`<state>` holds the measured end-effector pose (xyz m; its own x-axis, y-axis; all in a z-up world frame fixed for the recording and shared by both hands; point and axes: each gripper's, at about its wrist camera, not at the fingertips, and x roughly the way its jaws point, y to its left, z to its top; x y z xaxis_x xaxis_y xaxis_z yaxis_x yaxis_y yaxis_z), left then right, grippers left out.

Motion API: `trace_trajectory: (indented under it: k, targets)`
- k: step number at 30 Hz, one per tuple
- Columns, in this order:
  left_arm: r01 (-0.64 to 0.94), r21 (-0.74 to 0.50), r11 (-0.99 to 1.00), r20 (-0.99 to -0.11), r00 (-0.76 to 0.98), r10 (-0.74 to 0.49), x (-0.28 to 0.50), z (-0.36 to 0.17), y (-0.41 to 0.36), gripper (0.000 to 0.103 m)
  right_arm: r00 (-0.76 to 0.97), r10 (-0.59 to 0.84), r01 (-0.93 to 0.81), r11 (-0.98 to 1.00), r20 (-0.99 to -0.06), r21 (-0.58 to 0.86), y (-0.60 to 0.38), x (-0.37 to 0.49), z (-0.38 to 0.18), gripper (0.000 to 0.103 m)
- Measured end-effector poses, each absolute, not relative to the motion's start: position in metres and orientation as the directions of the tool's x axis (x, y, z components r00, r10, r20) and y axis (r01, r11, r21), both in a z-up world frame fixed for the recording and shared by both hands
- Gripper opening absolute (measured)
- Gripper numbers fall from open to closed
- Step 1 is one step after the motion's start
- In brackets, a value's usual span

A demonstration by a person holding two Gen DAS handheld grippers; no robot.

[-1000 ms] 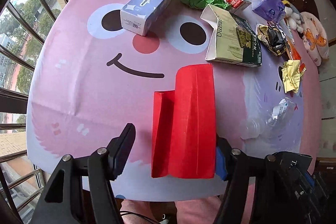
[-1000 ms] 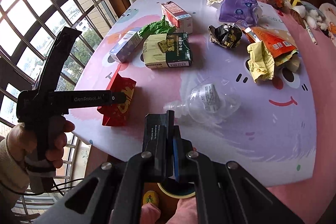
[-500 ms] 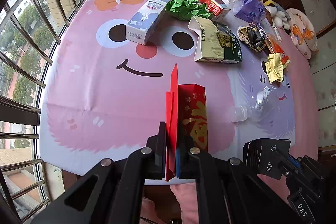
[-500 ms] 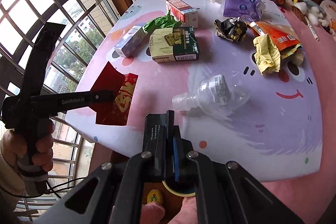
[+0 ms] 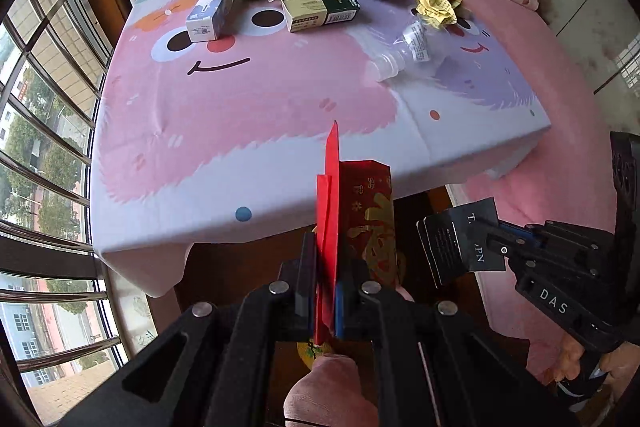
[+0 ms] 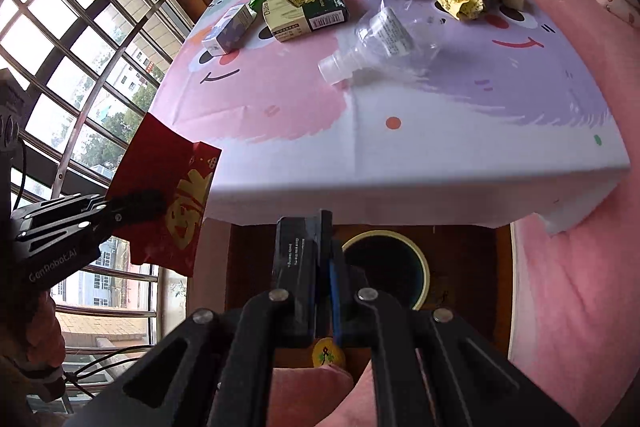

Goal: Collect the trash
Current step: 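Carry the red packet with the left tool over the bin and release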

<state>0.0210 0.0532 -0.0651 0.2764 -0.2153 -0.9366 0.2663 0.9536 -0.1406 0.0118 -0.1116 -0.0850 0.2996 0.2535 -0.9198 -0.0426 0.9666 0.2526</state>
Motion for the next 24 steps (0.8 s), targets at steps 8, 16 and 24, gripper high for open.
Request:
trace_trajectory:
  k: [8, 16, 24]
  targets:
    - [0.32, -0.126, 0.939, -0.96, 0.199, -0.196, -0.01, -0.134, 0.014, 0.004, 0.217, 0.222, 0.041, 0.971, -0.951, 0.236, -0.127, -0.009, -0.159, 0.005]
    - [0.333, -0.115, 0.936, -0.977, 0.13, -0.166, -0.011, -0.286, -0.021, 0.006, 0.165, 0.17, 0.123, 0.974, -0.972, 0.191, -0.153, -0.003, -0.312, 0.006]
    - [0.335, -0.082, 0.939, -0.979, 0.15, -0.138, -0.001, -0.387, -0.039, 0.05, 0.153, 0.156, 0.117, 0.978, -0.976, 0.174, -0.165, 0.006, -0.418, 0.015]
